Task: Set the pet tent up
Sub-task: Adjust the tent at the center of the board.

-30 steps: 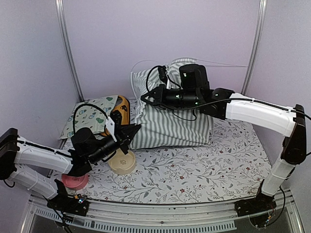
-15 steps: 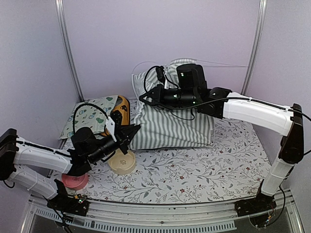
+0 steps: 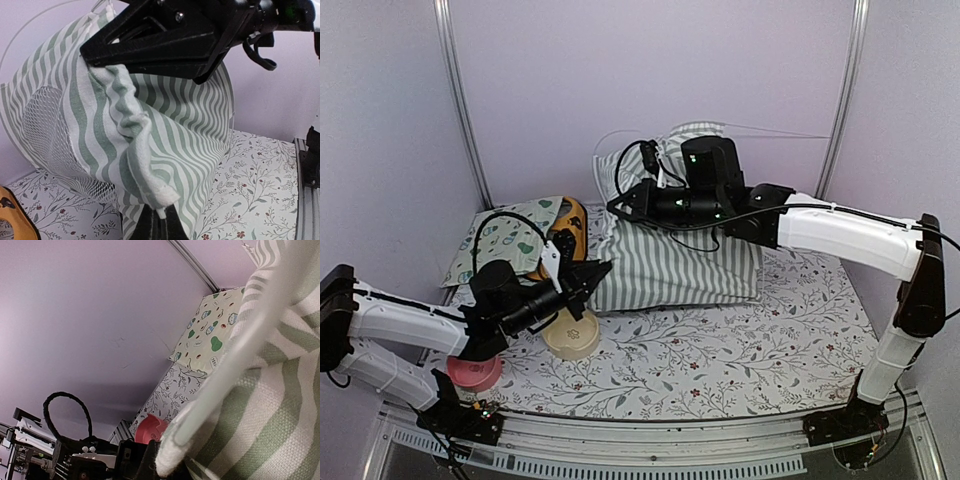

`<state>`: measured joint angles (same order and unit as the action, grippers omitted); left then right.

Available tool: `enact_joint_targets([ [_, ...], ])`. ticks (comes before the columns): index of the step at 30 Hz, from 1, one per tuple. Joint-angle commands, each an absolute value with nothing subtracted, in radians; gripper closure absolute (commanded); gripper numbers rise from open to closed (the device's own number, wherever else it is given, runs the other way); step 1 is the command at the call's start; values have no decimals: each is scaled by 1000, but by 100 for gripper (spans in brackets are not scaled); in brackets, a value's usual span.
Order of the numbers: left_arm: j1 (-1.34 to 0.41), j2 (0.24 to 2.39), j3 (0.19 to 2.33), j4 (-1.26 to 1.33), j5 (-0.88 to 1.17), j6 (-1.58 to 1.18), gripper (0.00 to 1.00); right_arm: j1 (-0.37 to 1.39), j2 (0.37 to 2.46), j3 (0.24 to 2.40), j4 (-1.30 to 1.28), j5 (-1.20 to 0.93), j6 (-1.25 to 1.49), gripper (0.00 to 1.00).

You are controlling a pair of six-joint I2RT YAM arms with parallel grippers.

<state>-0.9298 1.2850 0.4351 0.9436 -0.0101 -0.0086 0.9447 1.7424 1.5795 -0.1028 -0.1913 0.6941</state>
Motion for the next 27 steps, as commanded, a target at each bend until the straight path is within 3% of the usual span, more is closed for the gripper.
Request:
enact_joint_targets([
  [1,-913,1288,501,1038,8,-57,97,951,1775,1543,-141,-174,661,100],
  [7,-902,1302,494,1029,45,-92,74,946,1781,1526,-149,-163,658,100],
  [12,-901,1298,477,1019,76,-95,70,936,1782,1522,-144,-163,659,100],
  [17,-890,1286,495,953,44,-111,77,934,1787,1522,-143,-166,657,100],
  [21,-865,1228,482,814,18,-166,69,934,1792,1522,-142,-171,657,100],
  [27,-862,1199,447,687,117,-232,70,933,1803,1526,-134,-175,656,100],
])
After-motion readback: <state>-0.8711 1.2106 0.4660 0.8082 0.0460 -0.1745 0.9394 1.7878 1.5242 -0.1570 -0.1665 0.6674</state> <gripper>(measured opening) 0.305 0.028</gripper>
